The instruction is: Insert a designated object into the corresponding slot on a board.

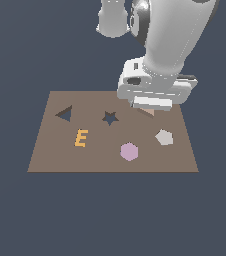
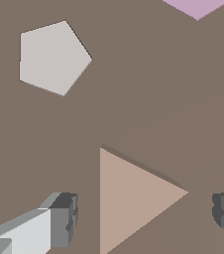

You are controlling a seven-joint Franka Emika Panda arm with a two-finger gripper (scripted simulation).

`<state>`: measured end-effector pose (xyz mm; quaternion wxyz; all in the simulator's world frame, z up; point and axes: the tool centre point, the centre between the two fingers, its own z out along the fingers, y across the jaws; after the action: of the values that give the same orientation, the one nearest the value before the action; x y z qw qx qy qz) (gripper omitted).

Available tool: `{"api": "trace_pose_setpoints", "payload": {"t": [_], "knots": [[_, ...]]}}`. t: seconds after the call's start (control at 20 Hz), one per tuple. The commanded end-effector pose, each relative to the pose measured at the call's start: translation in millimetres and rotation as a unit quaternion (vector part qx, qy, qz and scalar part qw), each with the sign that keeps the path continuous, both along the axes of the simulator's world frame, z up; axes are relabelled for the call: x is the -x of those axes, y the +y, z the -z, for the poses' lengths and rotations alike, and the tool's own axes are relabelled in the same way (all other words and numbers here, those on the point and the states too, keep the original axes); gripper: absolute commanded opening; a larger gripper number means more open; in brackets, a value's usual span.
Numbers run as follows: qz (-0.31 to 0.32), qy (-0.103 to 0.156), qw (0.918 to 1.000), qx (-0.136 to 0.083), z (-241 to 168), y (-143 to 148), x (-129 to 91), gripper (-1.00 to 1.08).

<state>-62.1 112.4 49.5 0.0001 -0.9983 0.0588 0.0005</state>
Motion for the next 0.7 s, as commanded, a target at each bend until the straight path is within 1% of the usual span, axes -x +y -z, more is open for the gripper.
{"api": "trace_pose_setpoints", "payload": {"t": [0.0, 0.35, 0.4, 0.65], "knots": [[0.0, 0.0, 1.0, 0.0, 4.2, 0.0, 0.1, 1.0], [0.001, 0.0, 1.0, 0.0, 19.6, 0.3, 0.1, 1.0], [0.001, 0.0, 1.0, 0.0, 19.6, 0.3, 0.1, -1.0], [0.001, 0.0, 1.0, 0.0, 19.6, 0.3, 0.1, -1.0]]}}
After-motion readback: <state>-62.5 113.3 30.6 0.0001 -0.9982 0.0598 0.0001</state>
